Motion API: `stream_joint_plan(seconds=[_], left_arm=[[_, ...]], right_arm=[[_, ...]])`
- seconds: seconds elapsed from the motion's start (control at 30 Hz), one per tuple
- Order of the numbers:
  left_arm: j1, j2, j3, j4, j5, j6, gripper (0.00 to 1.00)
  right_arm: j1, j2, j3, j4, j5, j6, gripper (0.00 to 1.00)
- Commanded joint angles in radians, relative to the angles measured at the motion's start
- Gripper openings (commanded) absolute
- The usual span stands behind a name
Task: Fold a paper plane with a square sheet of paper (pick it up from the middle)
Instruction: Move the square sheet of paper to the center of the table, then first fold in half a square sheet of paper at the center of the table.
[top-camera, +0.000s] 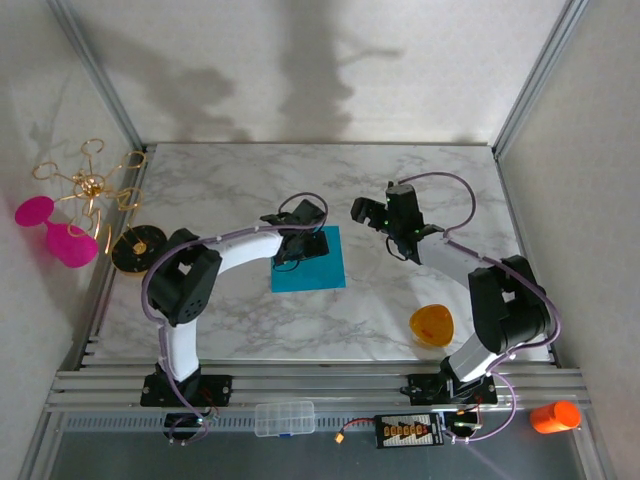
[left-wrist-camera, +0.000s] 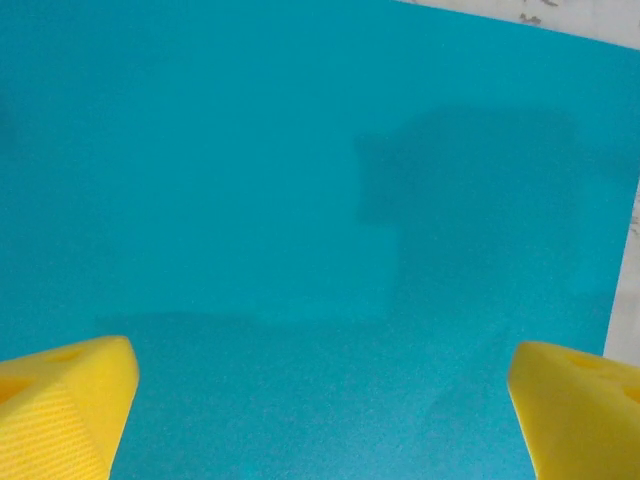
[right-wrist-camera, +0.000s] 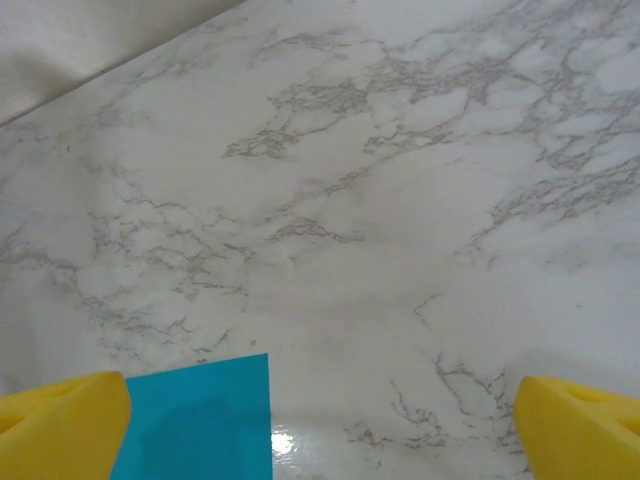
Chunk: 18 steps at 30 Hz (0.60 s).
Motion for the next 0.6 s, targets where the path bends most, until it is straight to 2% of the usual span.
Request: stream_joint_plan(seconds=[0.0, 0.2, 0.57], left_arm=[[-0.016, 0.054, 0.078, -0.091, -0.067, 0.018, 0.93], [-0.022, 0.12, 0.14, -0.114, -0.068, 0.031, 0.87], [-0.024, 0.155, 0.124, -0.123, -0.052, 0.014, 0.85]], right_arm=[[-0.004, 0.025, -0.013, 0.009, -0.018, 0.029, 0.99], [-0.003, 0.044, 0.017, -0.012, -0.029, 0.018, 0.99], [-0.004, 0.064, 0.029, -0.015, -0.05, 0.035, 0.99]])
